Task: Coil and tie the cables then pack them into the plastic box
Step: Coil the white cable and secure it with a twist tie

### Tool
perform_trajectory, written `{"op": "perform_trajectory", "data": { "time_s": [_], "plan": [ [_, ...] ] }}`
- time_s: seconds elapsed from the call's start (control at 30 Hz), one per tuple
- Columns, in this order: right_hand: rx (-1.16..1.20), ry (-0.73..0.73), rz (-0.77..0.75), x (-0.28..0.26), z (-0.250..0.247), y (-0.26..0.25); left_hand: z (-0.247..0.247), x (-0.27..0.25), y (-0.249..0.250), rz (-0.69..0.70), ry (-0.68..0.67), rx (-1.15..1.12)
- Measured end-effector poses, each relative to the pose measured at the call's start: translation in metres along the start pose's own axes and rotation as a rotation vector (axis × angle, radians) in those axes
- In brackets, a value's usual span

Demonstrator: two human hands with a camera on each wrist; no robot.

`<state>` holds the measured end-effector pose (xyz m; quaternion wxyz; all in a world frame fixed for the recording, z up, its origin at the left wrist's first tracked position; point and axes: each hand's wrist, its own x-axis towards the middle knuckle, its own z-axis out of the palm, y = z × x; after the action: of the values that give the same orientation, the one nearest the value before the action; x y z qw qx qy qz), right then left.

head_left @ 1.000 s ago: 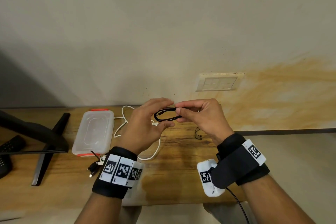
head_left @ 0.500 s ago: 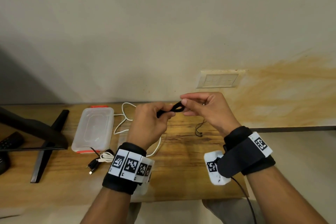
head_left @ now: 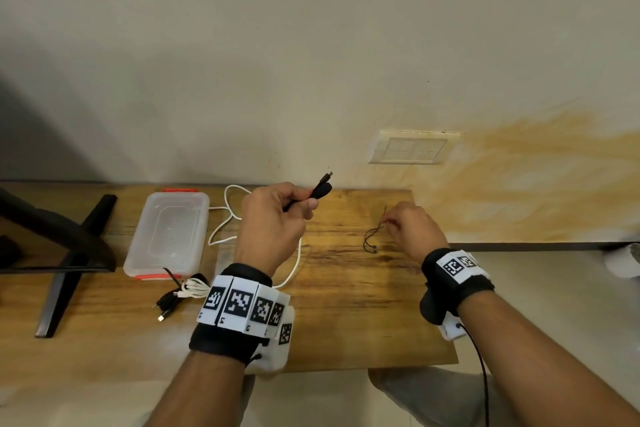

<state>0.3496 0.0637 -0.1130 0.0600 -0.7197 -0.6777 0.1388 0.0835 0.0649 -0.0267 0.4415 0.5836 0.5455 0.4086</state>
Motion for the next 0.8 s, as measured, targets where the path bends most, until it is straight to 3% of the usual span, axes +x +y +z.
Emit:
{"op": "perform_trajectory", "data": {
  "time_s": [0.23,0.43,0.7,0.8],
  "plan": [
    [-0.159,-0.107,-0.102,0.011,0.021,-0.011,-0.003,0.002,0.0,0.0,0.002,0.019],
    [-0.152,-0.071,-0.12,0.013,0.024,-0.015,-0.006,0.003,0.0,0.006,0.006,0.037],
    [-0.001,0.031,-0.046,0.012,-0.007,-0.023,-0.007,0.004,-0.001,-0.029,0.016,-0.037],
    [0.236,0.139,0.039,0.007,-0.03,-0.04,-0.006,0.005,0.001,-0.058,-0.008,-0.153]
  ]
}}
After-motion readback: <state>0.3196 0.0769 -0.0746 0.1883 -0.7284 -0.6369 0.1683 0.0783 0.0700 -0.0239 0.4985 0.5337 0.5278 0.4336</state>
